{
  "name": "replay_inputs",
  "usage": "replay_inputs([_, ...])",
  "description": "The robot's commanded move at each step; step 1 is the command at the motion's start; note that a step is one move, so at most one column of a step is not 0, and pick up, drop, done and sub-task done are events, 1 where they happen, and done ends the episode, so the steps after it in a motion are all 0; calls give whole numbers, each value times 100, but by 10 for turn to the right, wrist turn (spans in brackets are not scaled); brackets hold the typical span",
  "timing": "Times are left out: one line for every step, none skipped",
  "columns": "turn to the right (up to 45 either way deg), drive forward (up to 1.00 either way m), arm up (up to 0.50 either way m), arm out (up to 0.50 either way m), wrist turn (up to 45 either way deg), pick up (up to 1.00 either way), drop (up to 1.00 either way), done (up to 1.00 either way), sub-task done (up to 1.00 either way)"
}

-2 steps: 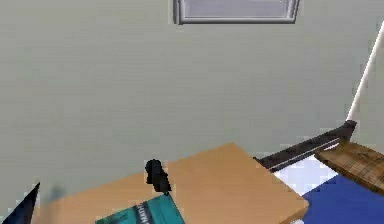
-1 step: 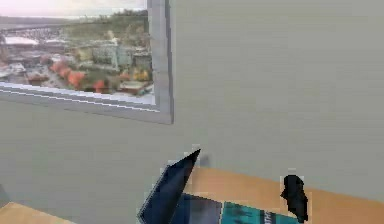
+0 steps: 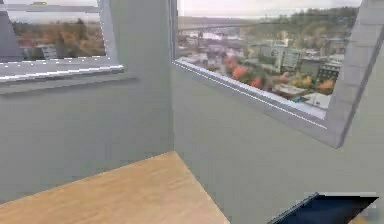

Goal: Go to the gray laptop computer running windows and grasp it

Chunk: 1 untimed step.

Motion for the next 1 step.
replay_inputs([-390,0,0,0,0,0,0,0,0])
